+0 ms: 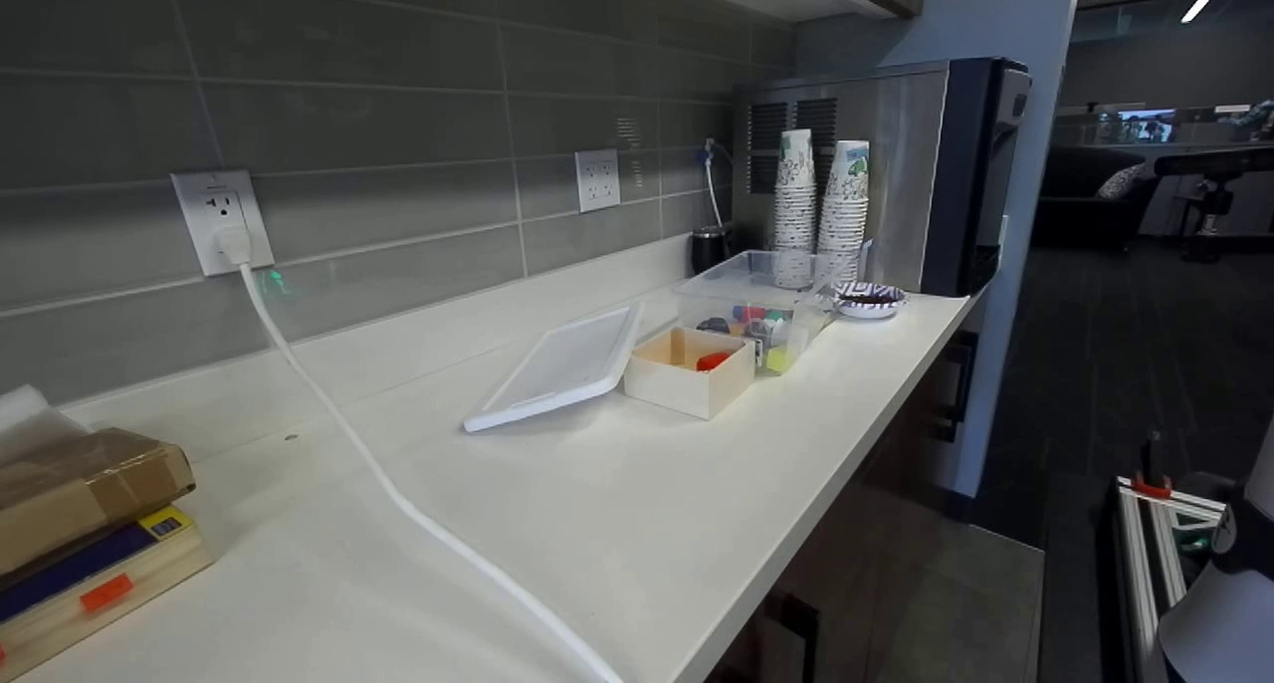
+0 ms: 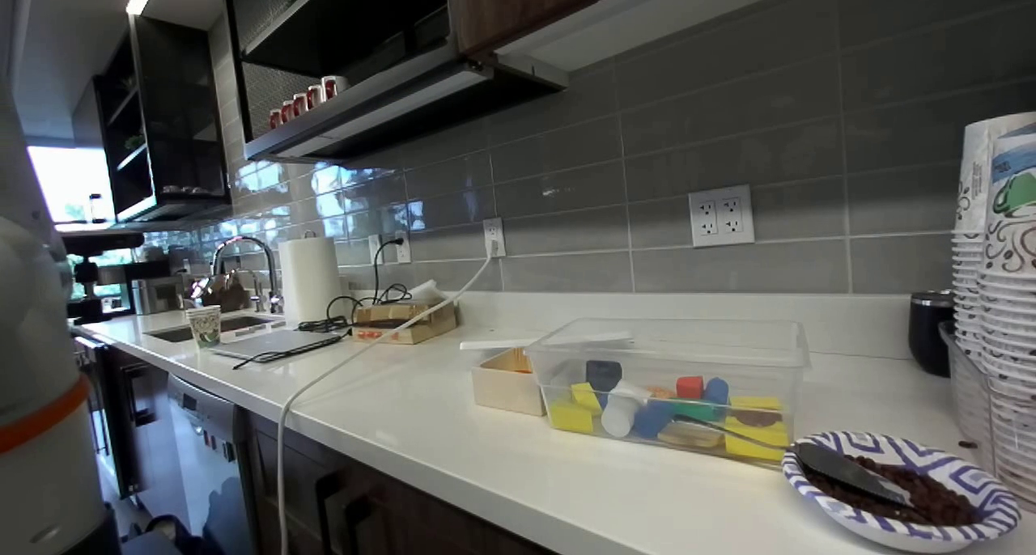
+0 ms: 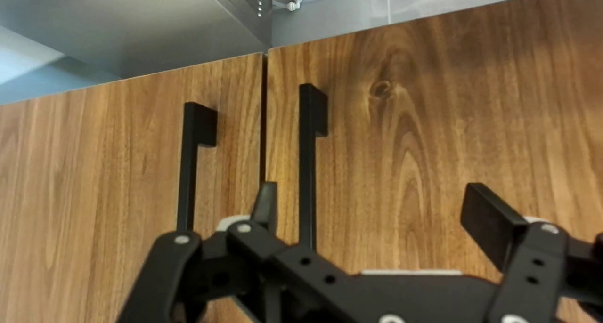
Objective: Open the left cabinet door then close it.
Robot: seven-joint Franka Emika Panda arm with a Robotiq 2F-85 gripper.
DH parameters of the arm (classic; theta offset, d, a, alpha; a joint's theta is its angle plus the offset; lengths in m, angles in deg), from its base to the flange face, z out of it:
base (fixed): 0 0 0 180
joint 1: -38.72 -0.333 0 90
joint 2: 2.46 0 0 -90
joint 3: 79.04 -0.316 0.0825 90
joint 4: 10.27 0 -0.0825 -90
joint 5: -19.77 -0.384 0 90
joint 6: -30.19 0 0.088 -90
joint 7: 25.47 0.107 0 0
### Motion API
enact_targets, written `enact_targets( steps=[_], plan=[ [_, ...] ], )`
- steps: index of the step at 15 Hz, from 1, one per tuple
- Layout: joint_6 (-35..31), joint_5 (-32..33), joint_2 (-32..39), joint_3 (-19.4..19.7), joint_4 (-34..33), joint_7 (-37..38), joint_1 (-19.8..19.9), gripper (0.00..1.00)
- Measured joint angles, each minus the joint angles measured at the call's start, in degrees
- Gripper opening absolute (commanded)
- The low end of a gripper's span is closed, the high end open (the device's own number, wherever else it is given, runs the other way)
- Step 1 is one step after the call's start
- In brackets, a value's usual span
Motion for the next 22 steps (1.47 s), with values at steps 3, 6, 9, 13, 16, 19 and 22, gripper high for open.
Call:
enact_targets(
  steps=[3,6,9,13,16,19,22],
  plan=[
    [-1.46,-0.16,3.67,-0.57,-1.98,0.39,2.43,1.00],
    [-2.36,-0.16,7.03,-2.14,-3.96,1.41,5.56,1.00],
    [-3.71,0.14,9.75,-4.65,-5.78,2.45,8.79,1.00],
    [-8.20,1.66,12.38,-4.68,-6.66,4.44,9.04,1.00],
    [-11.04,3.13,13.74,-4.39,-6.69,6.01,9.05,1.00],
    [-13.36,4.28,14.66,-3.70,-6.66,7.39,9.08,1.00],
    [-13.88,4.48,14.76,-3.44,-6.48,8.69,9.07,1.00]
  ],
)
